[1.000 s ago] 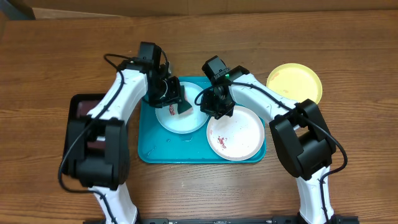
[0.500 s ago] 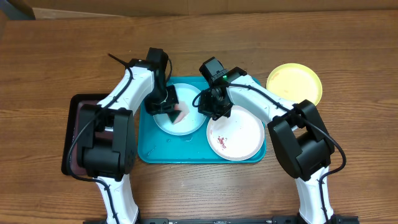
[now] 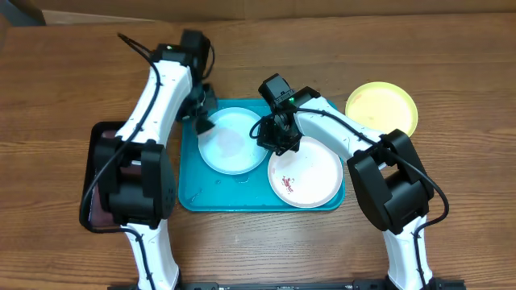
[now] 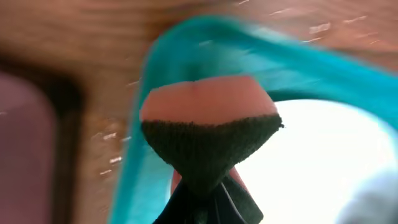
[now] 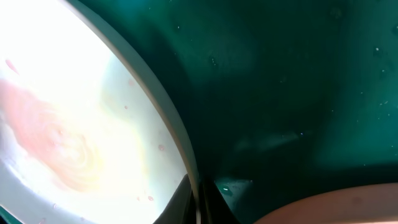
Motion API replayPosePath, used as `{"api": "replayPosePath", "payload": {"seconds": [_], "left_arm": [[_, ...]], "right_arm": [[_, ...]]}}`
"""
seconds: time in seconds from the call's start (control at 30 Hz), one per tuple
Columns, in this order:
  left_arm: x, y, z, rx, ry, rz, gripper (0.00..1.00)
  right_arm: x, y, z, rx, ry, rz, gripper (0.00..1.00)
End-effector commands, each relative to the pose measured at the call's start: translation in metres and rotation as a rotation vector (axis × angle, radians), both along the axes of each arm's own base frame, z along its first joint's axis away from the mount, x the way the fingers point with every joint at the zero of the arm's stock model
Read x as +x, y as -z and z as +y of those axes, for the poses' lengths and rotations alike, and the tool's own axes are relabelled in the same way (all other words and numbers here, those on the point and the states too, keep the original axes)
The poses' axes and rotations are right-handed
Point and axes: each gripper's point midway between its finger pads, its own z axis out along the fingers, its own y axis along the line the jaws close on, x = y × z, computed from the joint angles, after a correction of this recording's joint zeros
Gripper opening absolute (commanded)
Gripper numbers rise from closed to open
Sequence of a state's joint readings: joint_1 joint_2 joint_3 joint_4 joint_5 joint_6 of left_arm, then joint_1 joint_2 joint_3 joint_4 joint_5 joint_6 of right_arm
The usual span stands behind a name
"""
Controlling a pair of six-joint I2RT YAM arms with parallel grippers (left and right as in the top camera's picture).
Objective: Clean dirty plates on tray and stack at the side
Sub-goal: 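Scrub the light-blue plate with the sponge in the left gripper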
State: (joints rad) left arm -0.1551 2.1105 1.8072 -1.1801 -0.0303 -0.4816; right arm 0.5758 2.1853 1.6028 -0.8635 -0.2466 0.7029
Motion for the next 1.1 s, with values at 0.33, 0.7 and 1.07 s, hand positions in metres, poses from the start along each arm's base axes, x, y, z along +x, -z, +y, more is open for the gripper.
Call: {"api": "replayPosePath", "payload": {"seconds": [0.33,0.7,1.07], "left_arm": [[-0.016,0.044,-0.088,-0.289,0.135,0.115,0.04],[-0.034,0.084,-0.028,-0.009,0.089,0.253,0.04],[-0.061,0.045,0.072,0.335,-0.213,0.345,0.04]], "right_arm": [[0.002,0.015,-0.014,-0.064,0.021,0.001,0.04],[0.002,0.016,-0.017,-0.082,0.021,-0.003,0.04],[0.003,0.016,-0.018,-0.084,0.021,-0.004,0.04]]}}
